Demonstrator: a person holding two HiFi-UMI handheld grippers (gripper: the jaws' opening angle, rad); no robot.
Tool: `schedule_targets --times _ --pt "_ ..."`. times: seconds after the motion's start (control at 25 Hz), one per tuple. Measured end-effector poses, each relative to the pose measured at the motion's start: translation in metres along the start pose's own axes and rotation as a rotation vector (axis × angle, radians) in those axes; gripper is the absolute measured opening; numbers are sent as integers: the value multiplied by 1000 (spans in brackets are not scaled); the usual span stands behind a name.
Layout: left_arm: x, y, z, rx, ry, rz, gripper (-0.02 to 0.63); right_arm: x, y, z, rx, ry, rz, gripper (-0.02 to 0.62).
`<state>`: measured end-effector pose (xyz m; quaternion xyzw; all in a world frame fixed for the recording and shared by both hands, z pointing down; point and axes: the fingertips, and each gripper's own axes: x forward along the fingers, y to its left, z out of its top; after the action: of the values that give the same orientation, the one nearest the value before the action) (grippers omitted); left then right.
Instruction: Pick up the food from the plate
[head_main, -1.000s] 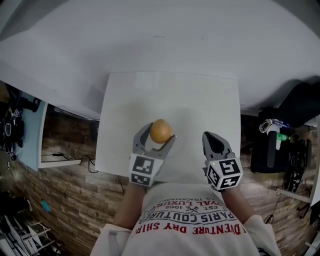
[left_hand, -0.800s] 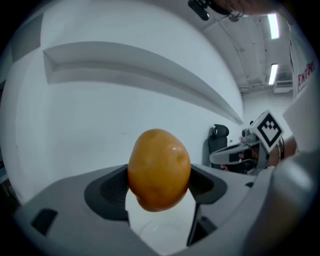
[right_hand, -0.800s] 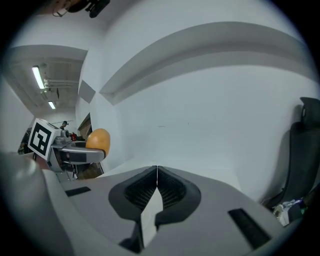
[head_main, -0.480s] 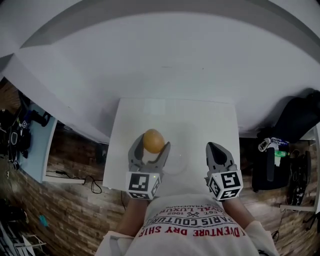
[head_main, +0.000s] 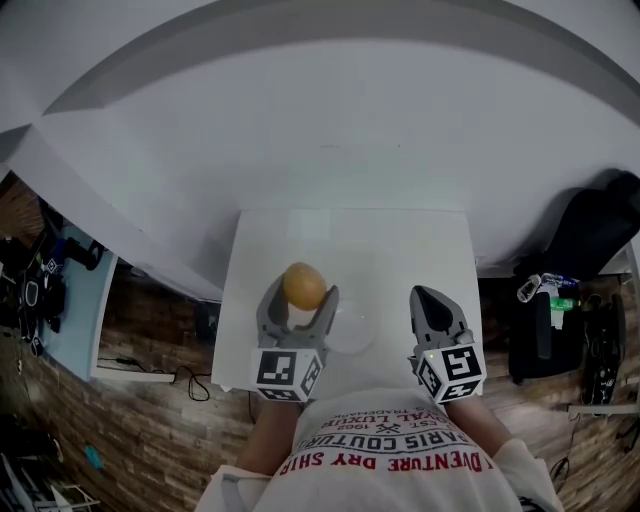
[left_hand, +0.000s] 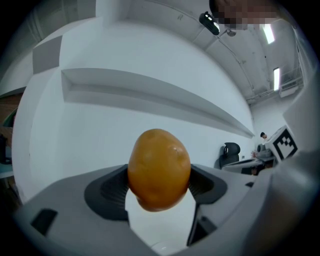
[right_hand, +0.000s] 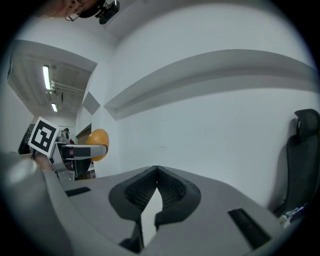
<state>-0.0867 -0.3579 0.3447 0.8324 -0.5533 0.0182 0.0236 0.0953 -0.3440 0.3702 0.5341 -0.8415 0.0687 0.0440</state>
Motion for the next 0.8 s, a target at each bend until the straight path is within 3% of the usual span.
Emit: schedule_targets --times 0.36,0.8 --pt "-3 -2 -5 -3 13 -4 354 -3 13 -6 -4 9 39 12" --pt "-7 -10 -18 8 34 2 354 -5 14 -20 -5 54 25 12"
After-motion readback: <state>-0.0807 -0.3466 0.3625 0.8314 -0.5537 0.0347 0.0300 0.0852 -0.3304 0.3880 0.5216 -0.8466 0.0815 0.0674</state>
